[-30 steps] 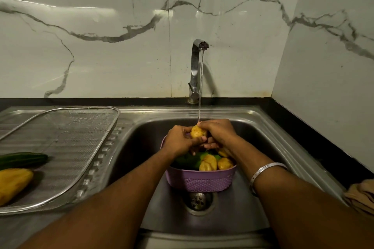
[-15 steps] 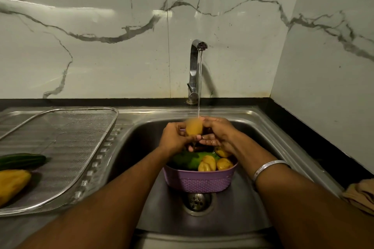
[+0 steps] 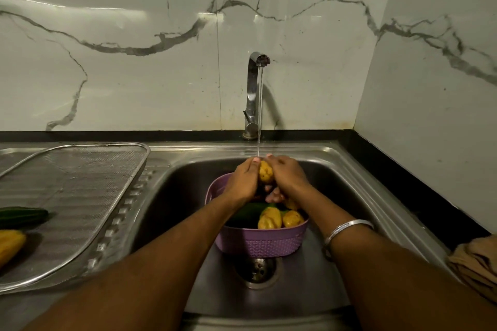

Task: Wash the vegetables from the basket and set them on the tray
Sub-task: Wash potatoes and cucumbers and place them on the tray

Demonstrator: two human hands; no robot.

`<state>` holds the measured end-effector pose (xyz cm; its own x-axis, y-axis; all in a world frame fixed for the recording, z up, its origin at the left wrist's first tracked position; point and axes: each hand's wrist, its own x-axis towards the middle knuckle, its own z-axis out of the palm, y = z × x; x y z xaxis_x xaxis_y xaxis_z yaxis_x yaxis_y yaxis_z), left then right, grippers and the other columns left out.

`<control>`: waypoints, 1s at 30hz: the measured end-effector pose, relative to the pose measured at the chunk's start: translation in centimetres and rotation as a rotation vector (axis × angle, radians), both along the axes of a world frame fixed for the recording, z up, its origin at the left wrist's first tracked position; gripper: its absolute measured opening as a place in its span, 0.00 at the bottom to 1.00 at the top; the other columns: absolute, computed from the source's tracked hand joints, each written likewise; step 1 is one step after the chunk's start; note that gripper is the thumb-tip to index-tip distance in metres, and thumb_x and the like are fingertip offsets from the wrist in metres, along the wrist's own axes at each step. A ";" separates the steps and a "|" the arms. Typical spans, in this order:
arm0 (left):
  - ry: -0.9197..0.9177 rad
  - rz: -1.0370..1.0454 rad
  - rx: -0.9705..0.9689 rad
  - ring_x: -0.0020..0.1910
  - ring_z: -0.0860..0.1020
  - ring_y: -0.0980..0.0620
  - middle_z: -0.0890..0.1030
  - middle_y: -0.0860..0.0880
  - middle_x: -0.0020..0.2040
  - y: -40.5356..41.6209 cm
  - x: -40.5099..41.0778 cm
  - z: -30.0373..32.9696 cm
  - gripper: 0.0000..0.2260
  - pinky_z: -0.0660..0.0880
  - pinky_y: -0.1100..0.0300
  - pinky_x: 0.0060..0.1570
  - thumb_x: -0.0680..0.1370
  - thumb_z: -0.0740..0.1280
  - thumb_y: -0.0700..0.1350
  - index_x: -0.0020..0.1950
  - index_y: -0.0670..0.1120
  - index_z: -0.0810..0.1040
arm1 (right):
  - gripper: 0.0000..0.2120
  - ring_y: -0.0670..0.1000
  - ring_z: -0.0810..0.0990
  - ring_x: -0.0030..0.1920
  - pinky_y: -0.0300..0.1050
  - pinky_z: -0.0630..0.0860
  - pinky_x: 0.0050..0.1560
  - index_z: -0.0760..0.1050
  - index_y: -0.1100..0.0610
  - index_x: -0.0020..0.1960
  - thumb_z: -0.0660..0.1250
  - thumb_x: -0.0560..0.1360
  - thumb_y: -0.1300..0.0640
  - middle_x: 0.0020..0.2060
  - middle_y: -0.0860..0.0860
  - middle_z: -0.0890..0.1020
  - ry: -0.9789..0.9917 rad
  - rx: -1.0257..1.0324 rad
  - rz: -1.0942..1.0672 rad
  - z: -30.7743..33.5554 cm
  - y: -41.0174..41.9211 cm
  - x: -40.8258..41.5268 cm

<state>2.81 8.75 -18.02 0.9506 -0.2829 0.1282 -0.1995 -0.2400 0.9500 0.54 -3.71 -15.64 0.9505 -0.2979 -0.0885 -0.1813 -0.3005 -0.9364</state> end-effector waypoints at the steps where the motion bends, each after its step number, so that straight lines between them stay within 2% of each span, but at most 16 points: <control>1: 0.013 0.046 0.003 0.56 0.81 0.47 0.83 0.45 0.54 -0.1 0.2 -0.1 0.20 0.76 0.43 0.62 0.84 0.51 0.58 0.61 0.50 0.78 | 0.16 0.56 0.85 0.34 0.49 0.83 0.34 0.74 0.53 0.58 0.56 0.84 0.43 0.42 0.59 0.84 -0.052 -0.146 0.010 -0.3 0.1 0.2; 3: 0.078 0.134 -0.102 0.55 0.81 0.45 0.82 0.44 0.52 -0.3 0.2 0.3 0.19 0.78 0.43 0.61 0.85 0.52 0.56 0.57 0.49 0.79 | 0.17 0.56 0.84 0.45 0.54 0.82 0.47 0.78 0.53 0.53 0.56 0.83 0.44 0.46 0.56 0.83 -0.169 -0.280 0.004 -0.6 0.4 0.5; 4: 0.137 0.180 -0.180 0.54 0.81 0.44 0.82 0.44 0.51 -0.3 0.0 0.7 0.18 0.79 0.45 0.58 0.86 0.52 0.55 0.56 0.47 0.78 | 0.16 0.56 0.82 0.47 0.54 0.80 0.50 0.79 0.52 0.48 0.56 0.83 0.46 0.45 0.55 0.82 -0.221 -0.290 0.012 -0.6 0.6 0.7; 6: 0.304 0.225 -0.318 0.43 0.80 0.45 0.80 0.43 0.46 -0.4 -0.2 1.6 0.17 0.84 0.47 0.43 0.87 0.52 0.53 0.57 0.44 0.76 | 0.16 0.56 0.81 0.46 0.54 0.78 0.49 0.77 0.52 0.44 0.56 0.83 0.48 0.42 0.54 0.81 -0.296 -0.279 0.024 -0.3 0.9 0.9; 8: 0.370 0.197 -0.367 0.39 0.79 0.48 0.80 0.42 0.46 -0.3 -0.5 2.2 0.19 0.82 0.53 0.29 0.87 0.51 0.55 0.59 0.43 0.75 | 0.15 0.55 0.81 0.47 0.54 0.79 0.49 0.77 0.53 0.50 0.55 0.85 0.47 0.45 0.53 0.81 -0.329 -0.262 0.021 -0.4 1.2 1.1; 9: 0.329 0.178 -0.345 0.41 0.80 0.49 0.81 0.42 0.49 -0.4 -0.6 2.1 0.21 0.81 0.57 0.29 0.86 0.51 0.57 0.60 0.44 0.76 | 0.15 0.55 0.81 0.47 0.54 0.80 0.50 0.76 0.52 0.54 0.54 0.85 0.45 0.46 0.53 0.81 -0.333 -0.260 0.020 -0.5 1.3 1.0; 10: 0.251 0.161 -0.288 0.45 0.81 0.49 0.82 0.42 0.51 -0.5 -0.7 2.0 0.23 0.81 0.57 0.35 0.85 0.50 0.60 0.61 0.45 0.76 | 0.14 0.55 0.81 0.47 0.53 0.80 0.50 0.74 0.51 0.56 0.54 0.85 0.44 0.48 0.53 0.81 -0.326 -0.266 0.017 -0.6 1.4 1.1; 12: 0.068 0.105 -0.112 0.54 0.81 0.47 0.81 0.43 0.57 -0.7 -0.7 1.3 0.24 0.80 0.48 0.54 0.83 0.51 0.65 0.62 0.48 0.73 | 0.11 0.53 0.81 0.48 0.51 0.79 0.50 0.71 0.51 0.58 0.55 0.85 0.45 0.49 0.52 0.81 -0.303 -0.287 0.026 -0.9 1.4 1.0; 15: 0.030 0.108 -0.067 0.60 0.78 0.45 0.79 0.43 0.61 -1.0 -0.6 1.0 0.20 0.76 0.42 0.64 0.85 0.51 0.59 0.66 0.47 0.70 | 0.12 0.52 0.80 0.50 0.49 0.76 0.50 0.70 0.52 0.58 0.53 0.86 0.46 0.50 0.52 0.80 -0.302 -0.323 0.070 -1.0 1.3 0.9; 17: 0.185 0.140 -0.185 0.56 0.79 0.45 0.80 0.42 0.58 -1.1 -0.4 1.3 0.22 0.79 0.47 0.57 0.86 0.49 0.58 0.65 0.44 0.74 | 0.13 0.51 0.79 0.49 0.49 0.76 0.50 0.71 0.52 0.56 0.52 0.86 0.47 0.49 0.51 0.80 -0.352 -0.433 0.090 -1.2 1.4 0.8; 20: 0.365 0.152 -0.201 0.37 0.78 0.49 0.80 0.44 0.40 -1.1 -0.6 2.3 0.26 0.76 0.61 0.28 0.86 0.48 0.59 0.57 0.42 0.77 | 0.10 0.49 0.76 0.49 0.49 0.77 0.49 0.70 0.50 0.55 0.52 0.86 0.47 0.51 0.50 0.77 -0.456 -0.631 0.077 -1.3 1.4 0.9; 22: 0.335 0.131 -0.187 0.38 0.79 0.50 0.81 0.44 0.41 -0.9 -0.4 2.5 0.26 0.76 0.60 0.31 0.86 0.48 0.60 0.58 0.43 0.79 | 0.11 0.50 0.76 0.49 0.50 0.77 0.49 0.69 0.50 0.57 0.51 0.86 0.47 0.52 0.51 0.77 -0.500 -0.679 0.084 -1.1 1.5 1.0; 25: 0.034 0.117 -0.095 0.53 0.81 0.48 0.83 0.43 0.55 -0.4 0.4 2.0 0.22 0.79 0.51 0.54 0.86 0.50 0.58 0.62 0.46 0.77 | 0.15 0.55 0.79 0.51 0.55 0.77 0.53 0.72 0.52 0.58 0.50 0.86 0.46 0.52 0.54 0.81 -0.454 -0.526 0.020 -0.5 1.5 0.9; 27: -0.154 0.048 -0.007 0.56 0.81 0.48 0.81 0.45 0.56 0.2 0.4 1.6 0.18 0.78 0.44 0.60 0.86 0.52 0.57 0.63 0.48 0.73 | 0.22 0.59 0.81 0.50 0.55 0.78 0.54 0.77 0.56 0.57 0.49 0.86 0.45 0.51 0.59 0.83 -0.346 -0.372 -0.067 0.0 1.5 1.1; 29: -0.320 -0.040 0.111 0.54 0.81 0.47 0.80 0.46 0.56 0.7 0.5 1.1 0.15 0.78 0.44 0.58 0.86 0.55 0.55 0.66 0.49 0.70 | 0.25 0.56 0.80 0.35 0.49 0.78 0.37 0.77 0.58 0.52 0.47 0.85 0.43 0.39 0.59 0.82 -0.150 -0.077 -0.088 0.5 1.4 0.9; 30: -0.406 -0.067 0.184 0.54 0.80 0.48 0.80 0.47 0.56 0.9 0.5 1.0 0.14 0.78 0.47 0.57 0.86 0.56 0.53 0.69 0.49 0.68 | 0.26 0.53 0.74 0.27 0.42 0.72 0.27 0.76 0.58 0.48 0.47 0.85 0.42 0.31 0.56 0.78 -0.029 0.111 -0.062 0.8 1.2 0.8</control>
